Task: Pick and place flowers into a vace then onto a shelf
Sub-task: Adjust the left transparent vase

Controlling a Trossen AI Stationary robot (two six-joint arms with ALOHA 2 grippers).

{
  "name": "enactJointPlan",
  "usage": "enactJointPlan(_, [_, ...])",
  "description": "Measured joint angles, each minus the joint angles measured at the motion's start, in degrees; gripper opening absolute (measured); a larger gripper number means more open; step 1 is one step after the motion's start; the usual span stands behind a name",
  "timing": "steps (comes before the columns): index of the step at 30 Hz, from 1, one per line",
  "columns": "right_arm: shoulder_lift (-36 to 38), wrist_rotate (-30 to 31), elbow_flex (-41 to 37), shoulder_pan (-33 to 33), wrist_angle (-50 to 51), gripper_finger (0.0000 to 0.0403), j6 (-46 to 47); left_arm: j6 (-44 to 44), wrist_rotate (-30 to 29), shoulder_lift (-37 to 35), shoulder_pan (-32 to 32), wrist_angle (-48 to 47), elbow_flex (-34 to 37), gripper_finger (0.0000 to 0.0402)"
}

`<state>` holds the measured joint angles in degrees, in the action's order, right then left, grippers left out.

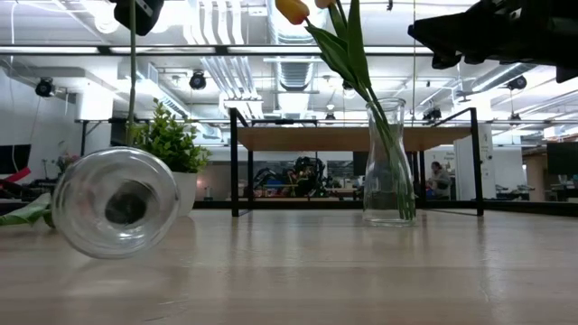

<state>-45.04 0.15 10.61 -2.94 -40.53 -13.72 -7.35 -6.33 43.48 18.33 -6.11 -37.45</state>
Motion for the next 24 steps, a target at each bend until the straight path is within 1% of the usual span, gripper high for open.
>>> enactJointPlan(8, [0.00,0.01,0.00,0.00,0.02,0.0068,0.27,1.19,-0.06,0.00,-0.04,-0.04,0.00,0.0000])
enactJointPlan(13, [0.00,0.03,0.81,-0.04,-0.75,0.0073,5.14,1.29,-0.07,-0.09,-0.04,-0.05,0.00,0.0000])
enactJointPlan(20, [-1.80,0.01,3.71,-0.17,2.29,0.0120,6.15,1.09,-0.07,-0.61,0.00,-0.92,0.00,0.0000])
enactJointPlan(24, [-2.47,0.01,4.39,-0.17,4.11,0.0144,6.29,1.05,-0.17,-1.37,-0.04,-5.09,0.00,0.0000])
